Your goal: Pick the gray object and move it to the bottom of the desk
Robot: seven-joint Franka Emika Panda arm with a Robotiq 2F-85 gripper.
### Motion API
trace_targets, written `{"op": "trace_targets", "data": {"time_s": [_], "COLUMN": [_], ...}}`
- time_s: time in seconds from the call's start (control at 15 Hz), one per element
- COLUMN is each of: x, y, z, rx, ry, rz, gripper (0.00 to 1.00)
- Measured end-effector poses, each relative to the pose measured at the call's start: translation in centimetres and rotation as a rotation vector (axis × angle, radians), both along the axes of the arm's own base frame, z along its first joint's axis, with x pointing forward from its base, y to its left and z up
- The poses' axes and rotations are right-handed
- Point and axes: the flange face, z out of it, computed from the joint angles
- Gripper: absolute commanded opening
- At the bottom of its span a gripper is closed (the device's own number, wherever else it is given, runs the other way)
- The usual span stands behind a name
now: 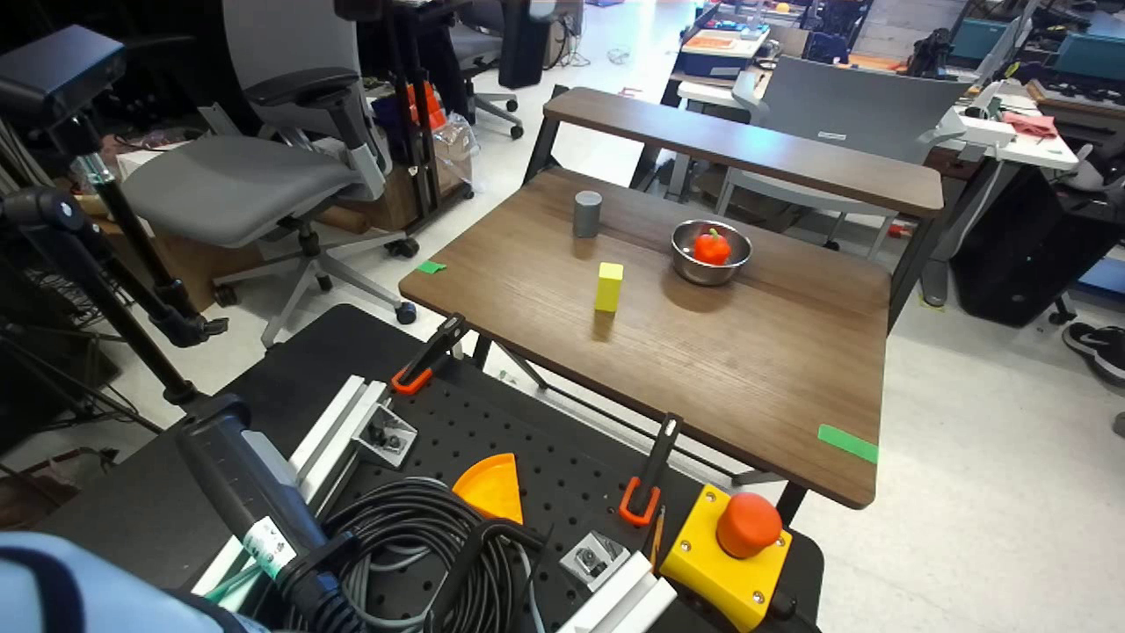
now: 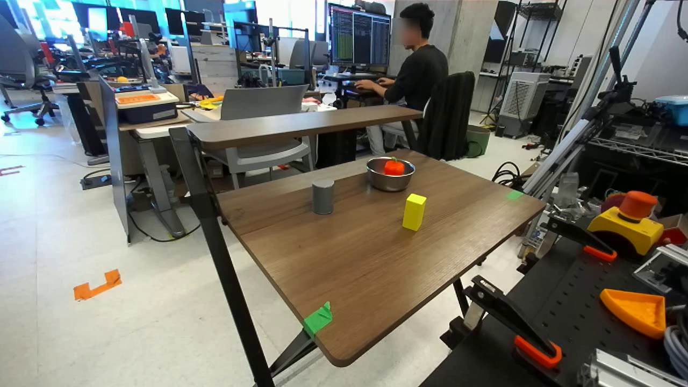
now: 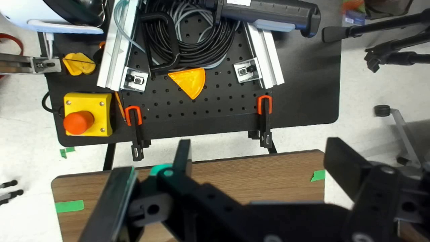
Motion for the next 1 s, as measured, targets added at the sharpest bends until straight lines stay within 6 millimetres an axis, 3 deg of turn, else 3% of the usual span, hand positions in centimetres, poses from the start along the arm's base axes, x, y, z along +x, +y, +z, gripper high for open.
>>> {"op": "trace_targets", "data": {"time_s": [0.67, 0.8, 1.0], "x": [0.3, 2.0, 6.5], "y": [0.0, 0.0, 0.0], "z": [-0.1, -0.2, -1.1], "rx": [-0.001, -0.004, -0.014], "ry": [-0.005, -0.038, -0.074], "rz": [-0.005, -0.019, -0.036], "gripper": [1.00, 1.00, 1.00]}}
